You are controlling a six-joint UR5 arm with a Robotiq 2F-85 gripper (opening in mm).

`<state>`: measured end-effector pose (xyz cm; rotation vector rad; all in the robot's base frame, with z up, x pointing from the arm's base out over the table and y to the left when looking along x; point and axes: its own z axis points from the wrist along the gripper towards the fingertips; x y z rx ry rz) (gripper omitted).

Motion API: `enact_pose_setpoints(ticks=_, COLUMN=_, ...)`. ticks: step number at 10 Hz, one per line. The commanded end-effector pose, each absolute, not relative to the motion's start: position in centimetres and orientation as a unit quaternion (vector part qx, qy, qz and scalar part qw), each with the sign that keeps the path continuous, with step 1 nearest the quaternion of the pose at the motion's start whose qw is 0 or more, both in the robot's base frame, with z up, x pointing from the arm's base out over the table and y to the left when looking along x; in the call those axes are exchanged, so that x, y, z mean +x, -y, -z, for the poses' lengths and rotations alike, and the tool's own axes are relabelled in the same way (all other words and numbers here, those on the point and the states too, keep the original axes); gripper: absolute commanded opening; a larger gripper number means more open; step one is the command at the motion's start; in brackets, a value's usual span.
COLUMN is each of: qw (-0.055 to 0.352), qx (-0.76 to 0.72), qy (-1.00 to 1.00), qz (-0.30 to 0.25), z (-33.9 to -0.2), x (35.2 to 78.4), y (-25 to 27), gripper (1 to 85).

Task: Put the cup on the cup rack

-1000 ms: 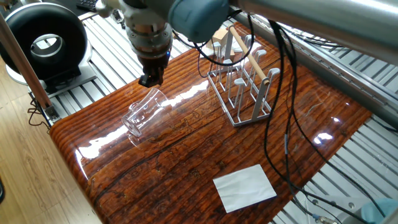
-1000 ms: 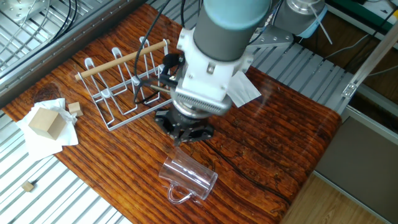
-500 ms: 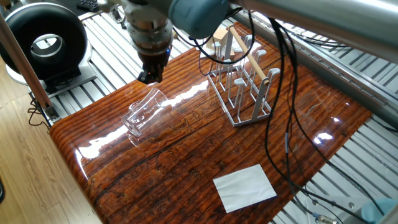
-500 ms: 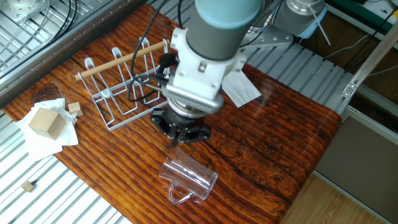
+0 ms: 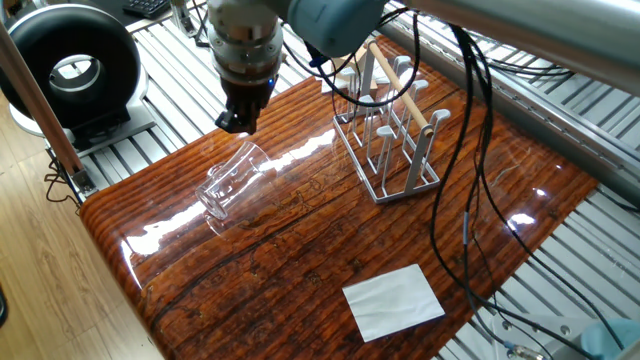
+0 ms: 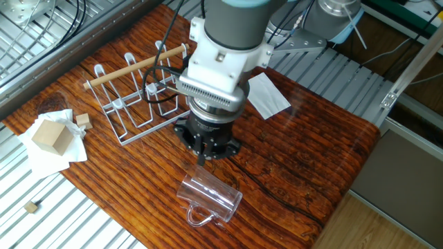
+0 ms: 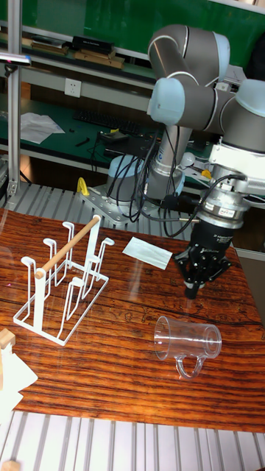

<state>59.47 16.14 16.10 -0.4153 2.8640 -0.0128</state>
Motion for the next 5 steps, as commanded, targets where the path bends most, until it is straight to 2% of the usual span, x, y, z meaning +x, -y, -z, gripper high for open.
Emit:
enact_pose_setpoints(ticks=1, qw=0.143, qx=-0.128, qy=-0.981, qz=-0.026, z=-16.66, x=60.12, y=-17.53, gripper=1.0)
enact_pose_setpoints(ticks=5, qw=0.159, qx=-0.124, qy=-0.979, qz=-0.025, z=-16.92, x=60.96, y=-17.55, gripper=1.0)
